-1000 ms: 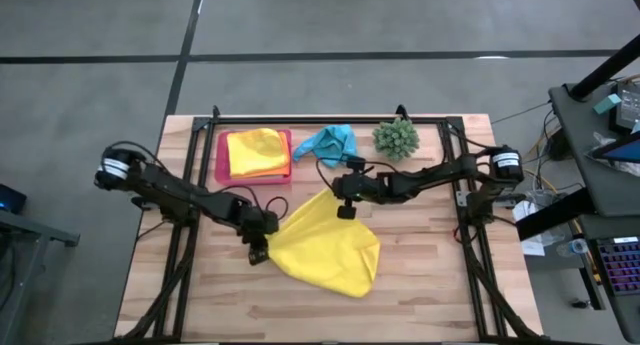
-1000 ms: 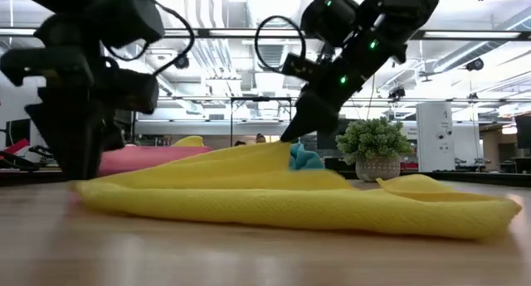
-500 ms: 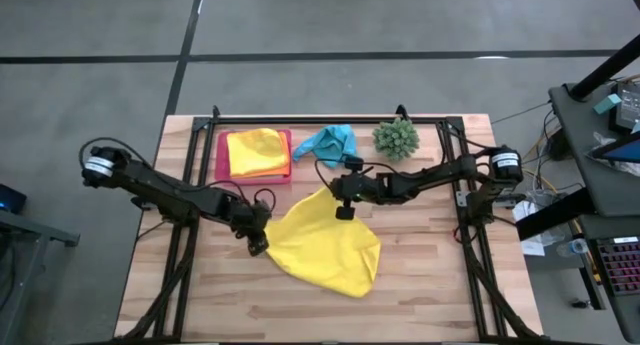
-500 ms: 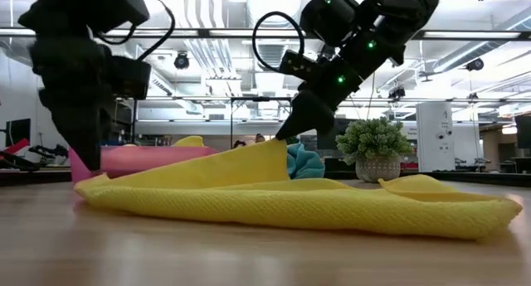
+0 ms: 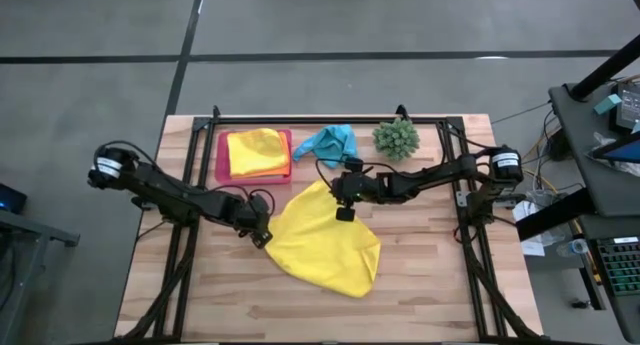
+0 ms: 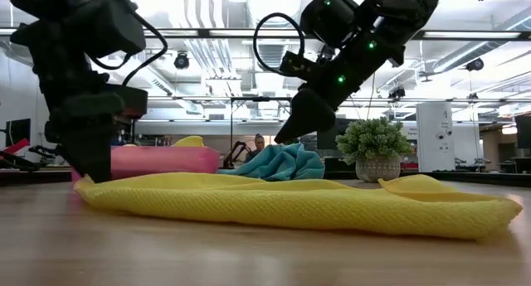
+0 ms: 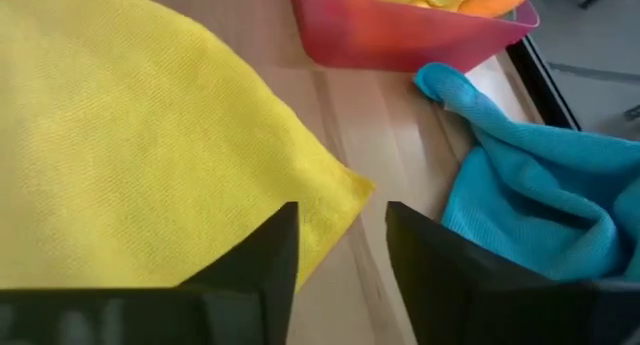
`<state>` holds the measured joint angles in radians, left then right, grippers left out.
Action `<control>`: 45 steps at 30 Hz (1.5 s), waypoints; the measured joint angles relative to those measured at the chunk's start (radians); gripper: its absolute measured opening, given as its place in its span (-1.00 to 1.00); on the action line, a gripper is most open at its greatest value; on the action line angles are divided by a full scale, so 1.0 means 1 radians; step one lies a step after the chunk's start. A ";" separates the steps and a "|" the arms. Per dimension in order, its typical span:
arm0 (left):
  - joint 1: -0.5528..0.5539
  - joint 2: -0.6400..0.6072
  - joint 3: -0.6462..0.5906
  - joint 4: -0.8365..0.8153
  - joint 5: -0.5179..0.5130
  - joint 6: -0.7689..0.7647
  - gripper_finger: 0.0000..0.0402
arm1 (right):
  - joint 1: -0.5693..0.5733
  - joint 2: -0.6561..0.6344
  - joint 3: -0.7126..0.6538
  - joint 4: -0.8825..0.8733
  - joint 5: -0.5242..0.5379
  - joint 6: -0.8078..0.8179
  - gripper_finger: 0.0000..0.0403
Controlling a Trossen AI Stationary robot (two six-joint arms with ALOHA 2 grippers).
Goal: Fold microfiber towels
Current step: Fold the yellow towel
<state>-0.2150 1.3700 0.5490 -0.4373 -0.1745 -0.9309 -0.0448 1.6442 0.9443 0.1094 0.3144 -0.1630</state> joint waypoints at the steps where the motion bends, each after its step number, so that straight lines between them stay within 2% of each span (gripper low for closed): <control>1: 0.000 0.008 0.007 0.000 -0.001 0.013 0.02 | 0.000 -0.001 0.000 -0.004 0.000 0.007 -0.27; 4: -0.003 0.011 0.024 -0.028 -0.002 0.014 -0.20 | 0.000 -0.012 0.000 -0.024 0.000 0.042 -0.17; 7: -0.003 0.008 0.045 -0.135 0.005 -0.055 -0.48 | 0.001 -0.029 0.000 -0.077 0.000 0.087 -0.10; 12: -0.002 0.000 0.049 -0.245 0.086 -0.110 -0.90 | 0.018 -0.049 -0.010 -0.158 -0.001 0.145 -0.07; 14: -0.004 -0.002 0.053 -0.255 0.114 -0.112 -0.97 | 0.029 -0.053 -0.015 -0.179 -0.005 0.159 -0.07; 19: -0.010 -0.029 0.074 -0.277 0.205 -0.110 -0.92 | 0.065 -0.053 -0.018 -0.253 -0.007 0.206 -0.07; 21: -0.011 -0.054 0.096 -0.275 0.208 -0.097 -0.91 | 0.084 -0.053 -0.018 -0.278 -0.008 0.226 -0.07; 27: -0.009 -0.095 0.150 -0.236 0.168 -0.019 -0.91 | 0.138 -0.053 -0.018 -0.334 -0.009 0.276 -0.07; 30: -0.008 -0.091 0.165 -0.194 0.128 0.032 -0.91 | 0.160 -0.053 -0.018 -0.343 -0.008 0.294 -0.07; 35: -0.009 -0.057 0.185 -0.184 0.120 0.046 -0.91 | 0.185 -0.053 -0.018 -0.343 -0.008 0.302 -0.07; 41: -0.012 -0.047 0.195 -0.398 0.185 -0.062 -0.91 | 0.191 -0.053 -0.018 -0.346 -0.008 0.323 -0.07; 45: -0.011 -0.049 0.191 -0.427 0.188 -0.070 -0.91 | 0.191 -0.053 -0.018 -0.343 -0.008 0.323 -0.07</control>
<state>-0.2264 1.3209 0.7403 -0.8646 0.0139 -1.0014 0.1463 1.5909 0.9264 -0.2337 0.3062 0.1596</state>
